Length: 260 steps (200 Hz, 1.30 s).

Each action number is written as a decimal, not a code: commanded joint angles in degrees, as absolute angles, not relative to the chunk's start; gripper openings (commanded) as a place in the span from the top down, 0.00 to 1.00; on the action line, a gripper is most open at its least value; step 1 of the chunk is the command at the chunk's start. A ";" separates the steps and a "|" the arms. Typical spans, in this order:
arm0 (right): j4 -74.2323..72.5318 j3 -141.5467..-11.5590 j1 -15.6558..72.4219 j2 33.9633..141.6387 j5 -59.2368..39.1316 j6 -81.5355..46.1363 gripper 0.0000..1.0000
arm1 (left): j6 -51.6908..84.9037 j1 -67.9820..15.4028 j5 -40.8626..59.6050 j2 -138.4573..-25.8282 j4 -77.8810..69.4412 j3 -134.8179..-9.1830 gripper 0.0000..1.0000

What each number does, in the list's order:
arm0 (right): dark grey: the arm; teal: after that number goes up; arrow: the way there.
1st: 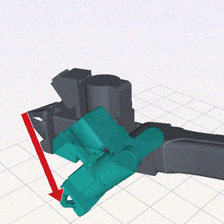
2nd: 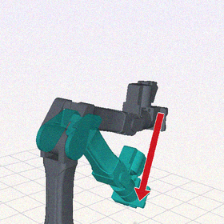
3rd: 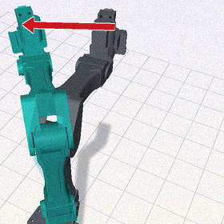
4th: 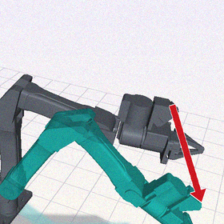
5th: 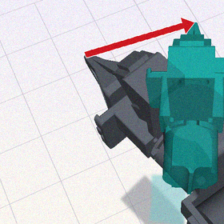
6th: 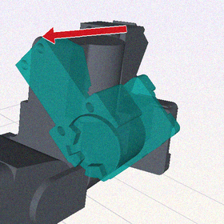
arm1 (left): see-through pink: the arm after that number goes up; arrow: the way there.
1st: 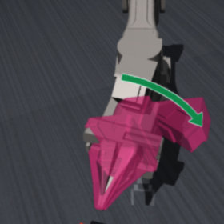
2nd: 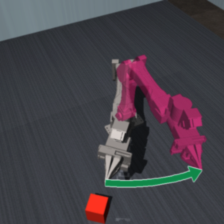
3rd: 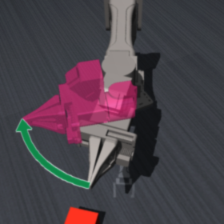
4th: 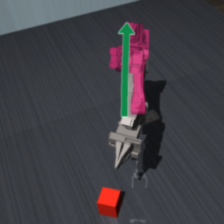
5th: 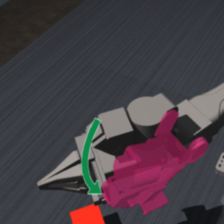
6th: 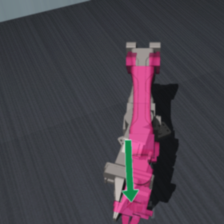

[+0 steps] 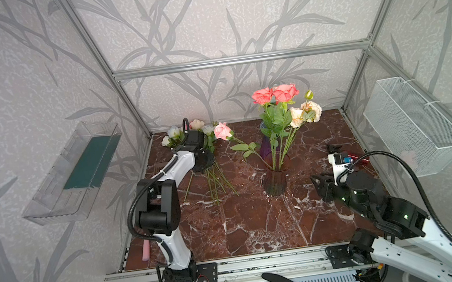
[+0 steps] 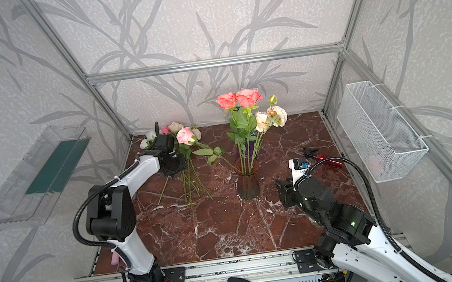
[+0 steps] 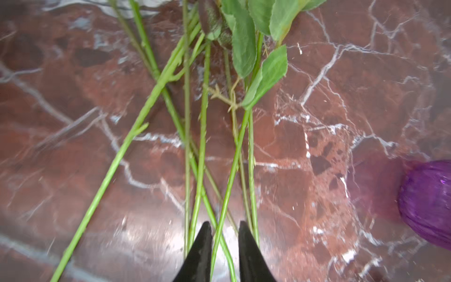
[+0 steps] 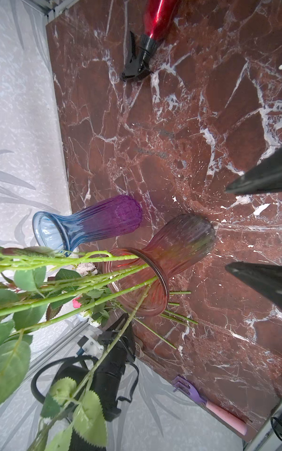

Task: Arrange the flowers into the vase
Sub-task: 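Move left gripper down to the remaining stems and grasp a white rose stem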

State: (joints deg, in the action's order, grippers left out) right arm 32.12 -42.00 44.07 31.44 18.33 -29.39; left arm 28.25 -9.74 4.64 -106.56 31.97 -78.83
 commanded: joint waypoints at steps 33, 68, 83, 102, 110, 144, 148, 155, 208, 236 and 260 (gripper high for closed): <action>27.57 -40.25 42.92 31.69 15.80 -29.97 0.55 | 18.42 -9.73 6.91 -114.74 40.04 -86.62 0.75; 26.83 -39.59 41.17 32.24 13.07 -30.14 0.54 | 15.11 -9.68 5.11 -117.25 40.06 -88.04 0.73; 26.73 -39.50 40.79 32.54 12.27 -30.15 0.54 | 14.34 -9.56 6.10 -118.30 39.57 -88.41 0.72; 26.57 -39.30 40.46 32.84 12.06 -30.19 0.54 | 14.14 -9.54 7.32 -119.57 38.83 -88.68 0.72; 26.61 -39.25 40.32 32.86 11.97 -30.15 0.54 | 14.00 -9.49 7.99 -120.07 38.53 -88.77 0.72; 26.74 -39.03 39.71 32.78 11.70 -30.15 0.54 | 13.65 -9.49 9.24 -120.95 37.47 -88.55 0.73; 26.73 -39.02 39.60 32.76 11.69 -30.14 0.54 | 13.50 -9.49 9.43 -121.19 37.59 -88.68 0.74; 26.72 -38.95 39.50 32.77 11.61 -30.15 0.54 | 13.36 -9.50 9.47 -121.60 37.65 -88.83 0.76; 27.64 -40.89 39.10 32.88 11.25 -29.55 0.54 | 13.73 -9.59 12.32 -118.69 35.89 -87.96 0.92; 28.17 -41.75 39.02 32.81 11.01 -29.69 0.54 | 14.82 -9.67 13.12 -112.95 35.95 -87.99 0.93; 28.64 -42.58 39.05 32.56 10.16 -30.56 0.55 | 16.10 -9.67 14.26 -107.11 36.46 -87.45 0.93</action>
